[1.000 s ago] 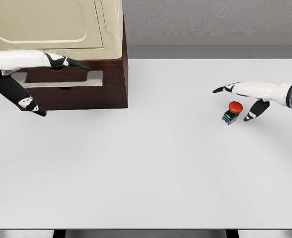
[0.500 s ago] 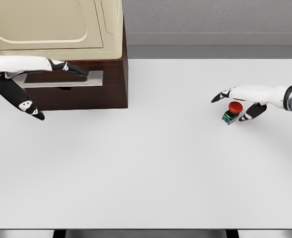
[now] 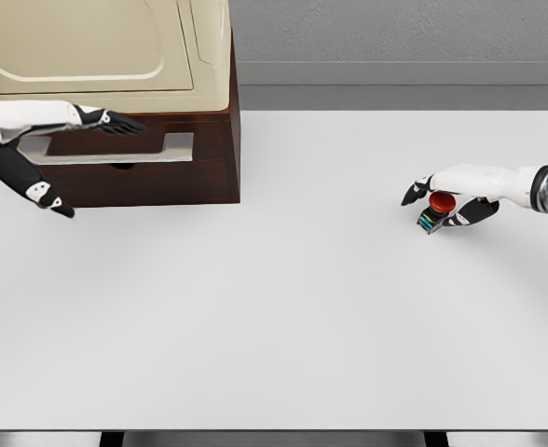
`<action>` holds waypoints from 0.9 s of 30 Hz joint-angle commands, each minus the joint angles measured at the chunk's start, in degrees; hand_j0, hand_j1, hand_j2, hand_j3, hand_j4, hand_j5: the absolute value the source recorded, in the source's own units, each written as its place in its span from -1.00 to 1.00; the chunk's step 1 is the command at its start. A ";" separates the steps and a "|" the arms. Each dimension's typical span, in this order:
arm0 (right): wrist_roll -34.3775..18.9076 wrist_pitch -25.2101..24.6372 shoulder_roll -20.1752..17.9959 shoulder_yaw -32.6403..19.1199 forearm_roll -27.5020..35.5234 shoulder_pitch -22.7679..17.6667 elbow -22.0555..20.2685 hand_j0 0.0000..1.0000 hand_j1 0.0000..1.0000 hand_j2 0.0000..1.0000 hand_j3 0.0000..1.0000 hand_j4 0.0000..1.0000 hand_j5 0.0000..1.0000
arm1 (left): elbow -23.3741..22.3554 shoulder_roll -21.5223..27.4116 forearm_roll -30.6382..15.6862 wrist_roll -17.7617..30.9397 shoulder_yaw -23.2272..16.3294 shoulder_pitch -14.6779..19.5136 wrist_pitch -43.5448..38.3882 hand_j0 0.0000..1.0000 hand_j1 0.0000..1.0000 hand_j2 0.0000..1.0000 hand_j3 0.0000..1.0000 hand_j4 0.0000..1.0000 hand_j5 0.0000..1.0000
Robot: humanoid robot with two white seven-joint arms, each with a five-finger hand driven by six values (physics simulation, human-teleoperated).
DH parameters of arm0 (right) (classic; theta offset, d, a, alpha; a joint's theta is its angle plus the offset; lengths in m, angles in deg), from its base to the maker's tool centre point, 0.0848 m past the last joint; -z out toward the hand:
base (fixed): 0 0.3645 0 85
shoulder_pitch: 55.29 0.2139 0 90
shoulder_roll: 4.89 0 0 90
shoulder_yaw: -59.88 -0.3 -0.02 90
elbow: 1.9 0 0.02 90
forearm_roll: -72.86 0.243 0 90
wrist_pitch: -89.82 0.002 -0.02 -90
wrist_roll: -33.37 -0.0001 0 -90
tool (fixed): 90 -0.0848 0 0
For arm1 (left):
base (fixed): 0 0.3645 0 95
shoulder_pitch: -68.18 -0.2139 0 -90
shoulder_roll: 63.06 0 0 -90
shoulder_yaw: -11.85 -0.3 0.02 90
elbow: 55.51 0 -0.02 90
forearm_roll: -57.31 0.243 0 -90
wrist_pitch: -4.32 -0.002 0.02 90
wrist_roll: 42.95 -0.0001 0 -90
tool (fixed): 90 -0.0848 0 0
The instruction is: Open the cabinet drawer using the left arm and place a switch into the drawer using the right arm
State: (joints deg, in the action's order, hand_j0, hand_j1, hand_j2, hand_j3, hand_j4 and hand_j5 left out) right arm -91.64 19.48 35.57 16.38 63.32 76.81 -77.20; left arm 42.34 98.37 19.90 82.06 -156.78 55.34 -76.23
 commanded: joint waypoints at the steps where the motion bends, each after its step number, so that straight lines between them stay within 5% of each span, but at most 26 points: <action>1: 0.01 0.38 -0.12 -0.01 0.22 0.00 0.51 0.45 0.45 0.45 0.45 0.45 0.45 | -1.17 0.03 -0.38 -0.01 0.06 0.00 -0.13 1.00 1.00 1.00 1.00 1.00 1.00; 10: 0.01 0.47 -0.12 -0.10 0.13 0.00 1.21 0.44 0.44 0.44 0.44 0.44 0.44 | -1.08 -0.33 -1.61 -0.01 0.33 -0.88 -2.67 1.00 1.00 1.00 1.00 1.00 1.00; 27: 0.01 1.08 -0.03 -0.01 0.13 0.00 1.65 0.06 0.06 0.06 0.06 0.06 0.06 | -5.21 -0.85 -1.08 -0.01 1.99 -3.78 -2.68 1.00 1.00 1.00 1.00 1.00 1.00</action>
State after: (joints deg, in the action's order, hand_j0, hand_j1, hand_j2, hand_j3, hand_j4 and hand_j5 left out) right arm -91.63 20.60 35.59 16.40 63.24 76.81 -75.54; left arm 37.44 97.62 19.03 82.06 -154.96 51.22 -78.86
